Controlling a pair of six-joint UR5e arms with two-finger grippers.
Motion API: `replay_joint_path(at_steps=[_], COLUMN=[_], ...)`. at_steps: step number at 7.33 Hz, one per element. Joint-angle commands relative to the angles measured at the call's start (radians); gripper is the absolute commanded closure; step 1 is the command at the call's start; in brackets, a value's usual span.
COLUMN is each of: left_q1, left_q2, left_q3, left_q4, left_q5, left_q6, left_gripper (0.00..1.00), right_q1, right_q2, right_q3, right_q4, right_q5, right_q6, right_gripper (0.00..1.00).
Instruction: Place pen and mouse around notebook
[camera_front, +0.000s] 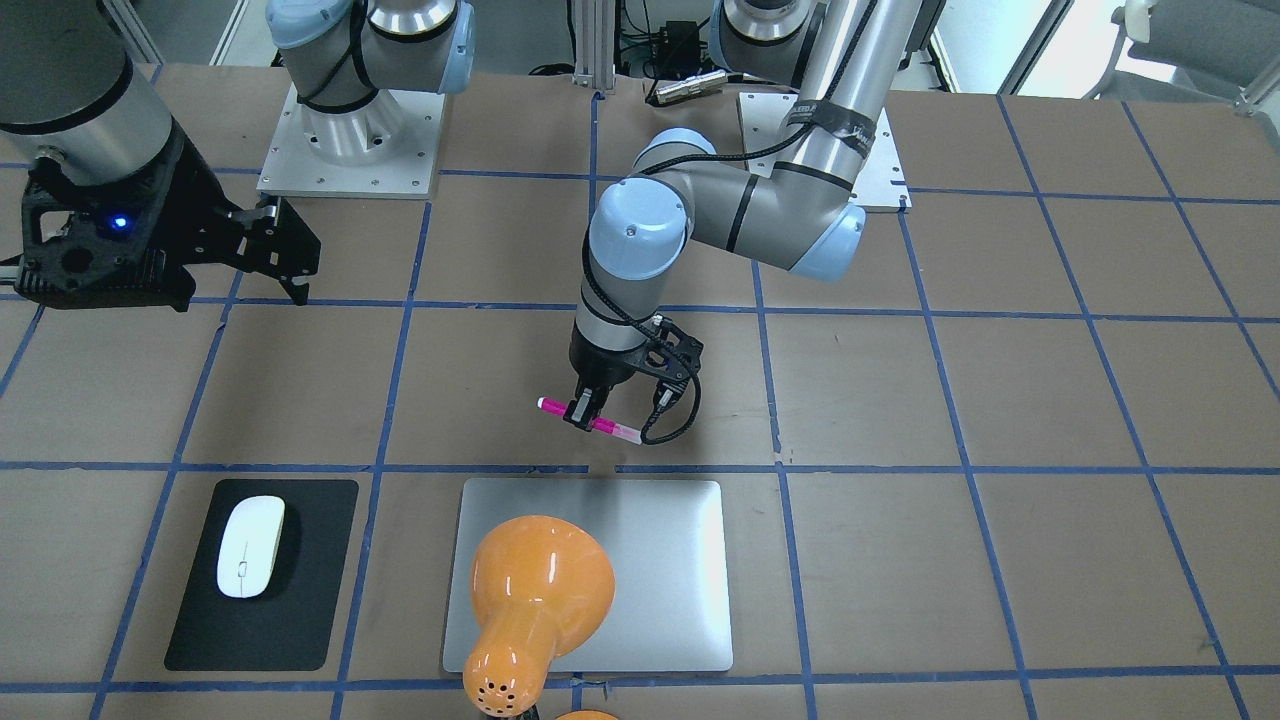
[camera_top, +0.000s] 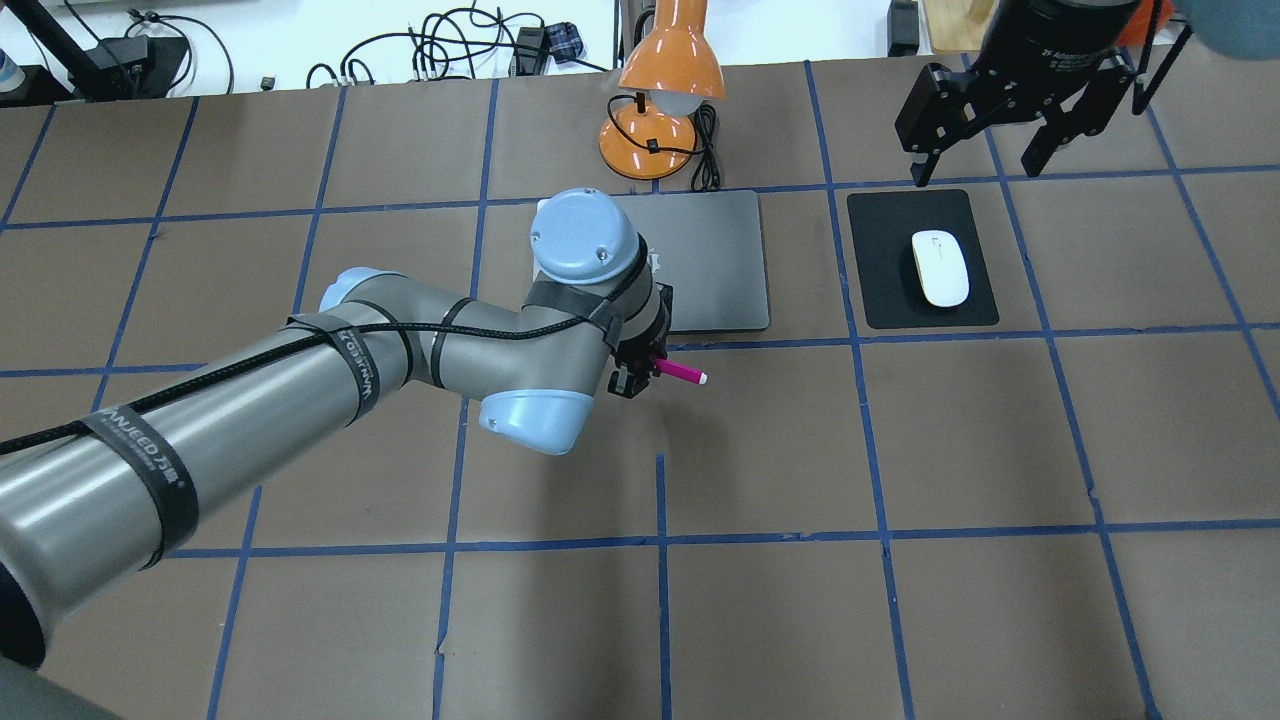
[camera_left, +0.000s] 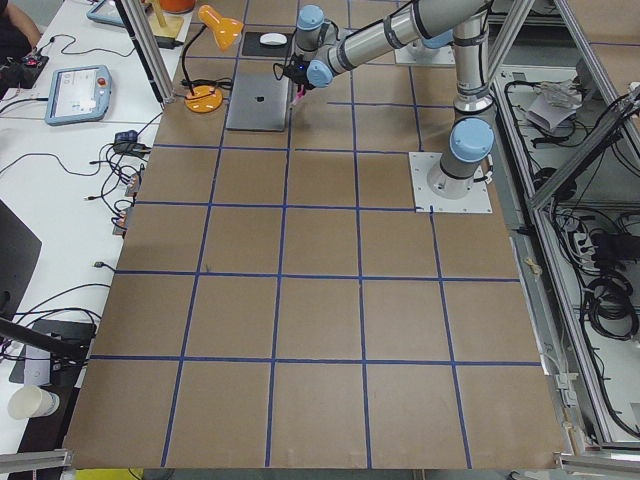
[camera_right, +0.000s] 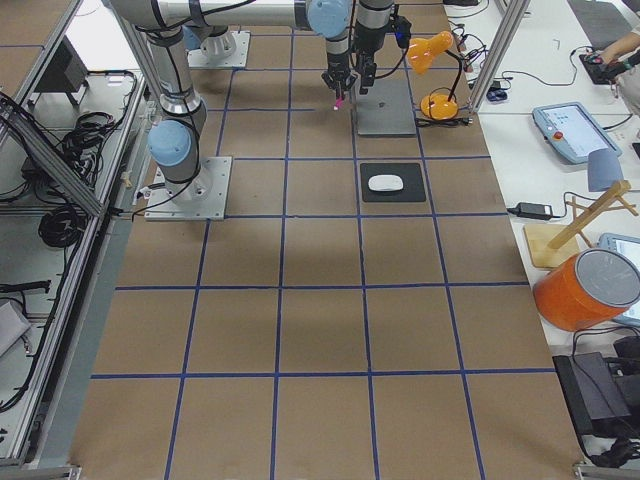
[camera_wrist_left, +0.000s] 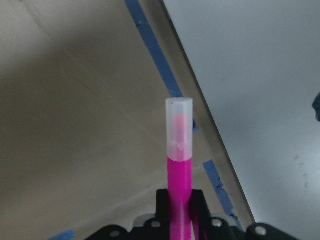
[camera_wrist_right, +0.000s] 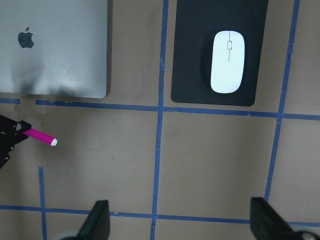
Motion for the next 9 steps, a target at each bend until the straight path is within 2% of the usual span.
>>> replay_joint_path(at_steps=[1, 3, 7, 8, 9], left_q1=[-0.023, -0.017, 0.008, 0.008, 0.008], left_q2=[-0.016, -0.013, -0.032, -0.036, -0.039], left_q3=[-0.007, -0.009, -0.014, -0.015, -0.027], left_q4=[0.027, 0.025, 0.019, 0.018, 0.022], left_q5=[0.002, 0.011, 0.028, 0.025, 0.025], left_q6=[-0.069, -0.053, -0.072, -0.081, -0.085], left_gripper=[1.0, 1.0, 1.0, 0.97, 0.84], right_q1=[0.001, -0.005, -0.002, -0.002, -0.004], right_q2=[0.001, 0.002, 0.002, 0.005, 0.005], right_q3=[0.01, 0.008, 0.008, 0.01, 0.008], right_q4=[-0.004, 0.002, -0.001, -0.001, -0.013], right_q5=[-0.004, -0.048, -0.036, -0.015, -0.007], right_q6=[0.022, 0.013, 0.016, 0.014, 0.013], right_gripper=[0.0, 0.0, 0.0, 0.0, 0.0])
